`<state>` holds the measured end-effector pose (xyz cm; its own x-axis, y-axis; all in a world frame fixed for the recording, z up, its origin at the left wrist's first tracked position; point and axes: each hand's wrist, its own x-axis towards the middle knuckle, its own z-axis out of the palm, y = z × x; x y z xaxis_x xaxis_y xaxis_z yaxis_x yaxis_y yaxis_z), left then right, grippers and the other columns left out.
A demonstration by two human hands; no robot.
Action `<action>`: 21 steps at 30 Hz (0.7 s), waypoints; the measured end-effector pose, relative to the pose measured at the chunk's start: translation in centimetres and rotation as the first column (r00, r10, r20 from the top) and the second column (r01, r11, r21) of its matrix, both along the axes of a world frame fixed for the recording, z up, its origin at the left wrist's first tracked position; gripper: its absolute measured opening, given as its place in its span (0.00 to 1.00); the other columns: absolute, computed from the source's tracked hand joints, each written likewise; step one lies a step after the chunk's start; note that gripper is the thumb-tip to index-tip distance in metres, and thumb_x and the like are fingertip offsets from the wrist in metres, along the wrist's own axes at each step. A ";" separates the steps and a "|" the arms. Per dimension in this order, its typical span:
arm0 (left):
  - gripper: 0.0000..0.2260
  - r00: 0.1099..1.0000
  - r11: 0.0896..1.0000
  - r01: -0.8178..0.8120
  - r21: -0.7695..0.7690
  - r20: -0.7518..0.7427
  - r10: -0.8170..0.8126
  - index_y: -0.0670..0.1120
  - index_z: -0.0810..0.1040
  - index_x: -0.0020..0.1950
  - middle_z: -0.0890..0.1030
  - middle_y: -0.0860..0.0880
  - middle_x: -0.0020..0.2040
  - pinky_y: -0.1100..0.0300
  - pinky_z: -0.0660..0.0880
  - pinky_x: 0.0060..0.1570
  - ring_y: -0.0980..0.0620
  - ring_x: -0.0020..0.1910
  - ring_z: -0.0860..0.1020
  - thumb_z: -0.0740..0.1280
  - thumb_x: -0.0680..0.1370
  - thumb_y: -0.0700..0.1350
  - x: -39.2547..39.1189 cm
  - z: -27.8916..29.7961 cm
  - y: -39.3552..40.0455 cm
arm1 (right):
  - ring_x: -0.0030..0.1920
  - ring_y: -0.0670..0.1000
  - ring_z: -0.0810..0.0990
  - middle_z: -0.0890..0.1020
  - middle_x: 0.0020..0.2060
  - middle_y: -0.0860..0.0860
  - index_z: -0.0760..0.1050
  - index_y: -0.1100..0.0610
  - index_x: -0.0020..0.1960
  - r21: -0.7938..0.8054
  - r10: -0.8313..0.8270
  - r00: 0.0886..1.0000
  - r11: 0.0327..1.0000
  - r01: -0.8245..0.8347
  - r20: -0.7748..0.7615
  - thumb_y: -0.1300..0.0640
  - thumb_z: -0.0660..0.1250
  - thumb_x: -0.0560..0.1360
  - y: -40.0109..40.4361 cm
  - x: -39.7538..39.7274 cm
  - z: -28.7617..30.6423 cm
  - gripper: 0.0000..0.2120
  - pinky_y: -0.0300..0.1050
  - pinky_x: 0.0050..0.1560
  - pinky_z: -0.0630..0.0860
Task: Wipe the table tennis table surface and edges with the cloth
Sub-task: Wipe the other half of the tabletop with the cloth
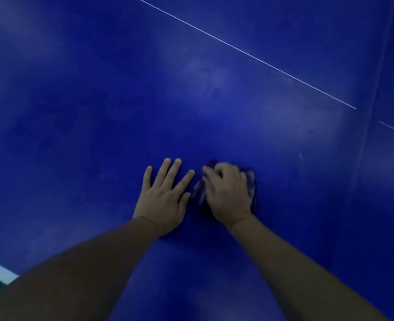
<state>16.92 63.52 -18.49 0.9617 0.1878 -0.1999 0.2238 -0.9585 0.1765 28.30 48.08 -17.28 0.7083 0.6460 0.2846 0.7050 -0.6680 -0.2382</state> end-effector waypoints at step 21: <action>0.26 0.988 0.993 -0.067 -0.094 0.130 0.079 0.59 0.58 0.80 0.53 0.48 0.83 0.39 0.39 0.75 0.46 0.81 0.45 0.45 0.82 0.60 20.1 -1.1 3.2 | 0.47 0.65 0.78 0.79 0.46 0.61 0.82 0.62 0.57 -0.021 -0.488 0.872 0.873 0.488 -0.029 0.58 0.69 0.77 1.1 14.8 0.0 0.11 0.59 0.44 0.74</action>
<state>37.00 66.77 -19.59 0.9652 0.2457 -0.0898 0.2614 -0.9194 0.2940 43.11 49.20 -17.26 0.9432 0.2190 0.2499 0.2803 -0.9282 -0.2447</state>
